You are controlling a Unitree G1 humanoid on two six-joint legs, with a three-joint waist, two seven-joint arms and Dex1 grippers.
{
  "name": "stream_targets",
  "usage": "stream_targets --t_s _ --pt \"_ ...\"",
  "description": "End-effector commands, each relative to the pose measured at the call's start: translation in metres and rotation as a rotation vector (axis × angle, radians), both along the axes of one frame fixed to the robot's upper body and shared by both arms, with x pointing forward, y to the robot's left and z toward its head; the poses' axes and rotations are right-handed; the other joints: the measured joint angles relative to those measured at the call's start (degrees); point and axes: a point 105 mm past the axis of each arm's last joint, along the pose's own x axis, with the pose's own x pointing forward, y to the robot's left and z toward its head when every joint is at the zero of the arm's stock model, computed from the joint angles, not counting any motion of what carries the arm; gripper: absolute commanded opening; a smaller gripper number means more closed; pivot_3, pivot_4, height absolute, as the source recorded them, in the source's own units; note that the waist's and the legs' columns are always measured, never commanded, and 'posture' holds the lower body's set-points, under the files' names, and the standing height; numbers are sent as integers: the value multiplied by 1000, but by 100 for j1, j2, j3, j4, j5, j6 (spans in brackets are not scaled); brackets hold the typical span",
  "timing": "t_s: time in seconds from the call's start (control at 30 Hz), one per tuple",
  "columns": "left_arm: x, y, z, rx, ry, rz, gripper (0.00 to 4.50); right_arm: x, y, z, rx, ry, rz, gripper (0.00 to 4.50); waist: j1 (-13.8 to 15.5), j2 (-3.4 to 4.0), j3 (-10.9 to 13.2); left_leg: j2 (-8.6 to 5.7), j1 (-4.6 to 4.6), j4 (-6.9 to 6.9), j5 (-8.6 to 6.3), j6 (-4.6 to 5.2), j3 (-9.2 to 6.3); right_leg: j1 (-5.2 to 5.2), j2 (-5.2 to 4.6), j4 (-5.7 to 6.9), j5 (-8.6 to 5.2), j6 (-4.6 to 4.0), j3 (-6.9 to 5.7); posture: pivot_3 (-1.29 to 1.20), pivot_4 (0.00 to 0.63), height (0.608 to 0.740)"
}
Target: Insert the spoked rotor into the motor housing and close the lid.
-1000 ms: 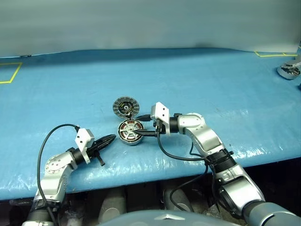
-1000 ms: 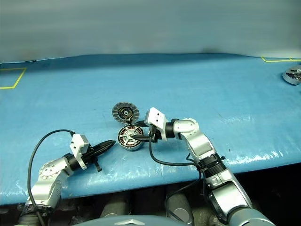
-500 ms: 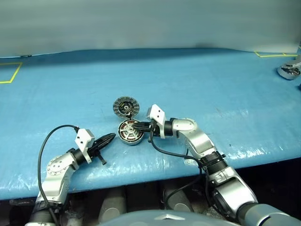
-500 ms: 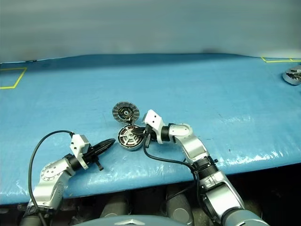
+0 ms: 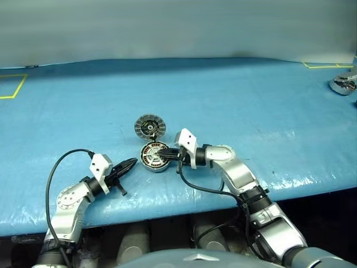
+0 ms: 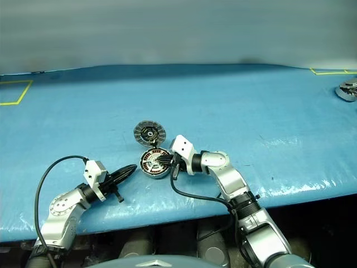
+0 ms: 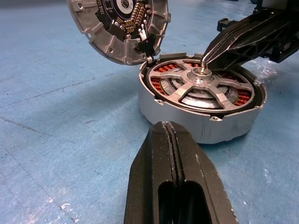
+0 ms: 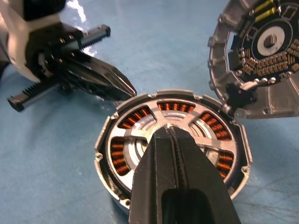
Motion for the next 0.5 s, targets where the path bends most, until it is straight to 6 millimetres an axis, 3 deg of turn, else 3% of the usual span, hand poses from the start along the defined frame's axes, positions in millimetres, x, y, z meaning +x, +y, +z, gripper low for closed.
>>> stream_targets --t_s 0.03,0.17,0.33,0.5 --pt "2 0 7 -3 -42 3 0 -3 2 50 180 -94 13 29 -19 1 1 0 1 0 0 0 1 -1 0 0 1 1 1 0 150 740" --pt "2 0 7 -9 -45 10 0 13 -13 64 227 -127 -112 29 -9 1 0 1 4 1 0 0 -2 2 0 2 0 1 -1 0 150 740" --pt "1 2 7 -22 -47 32 0 61 -56 40 50 -139 -428 29 7 1 0 -1 2 4 0 -1 4 3 -1 -3 1 1 2 0 150 740" --pt "0 5 7 -25 -53 55 0 87 -59 40 38 -130 -473 29 -47 3 2 0 2 -3 1 -1 4 -3 2 0 1 0 3 0 150 740"
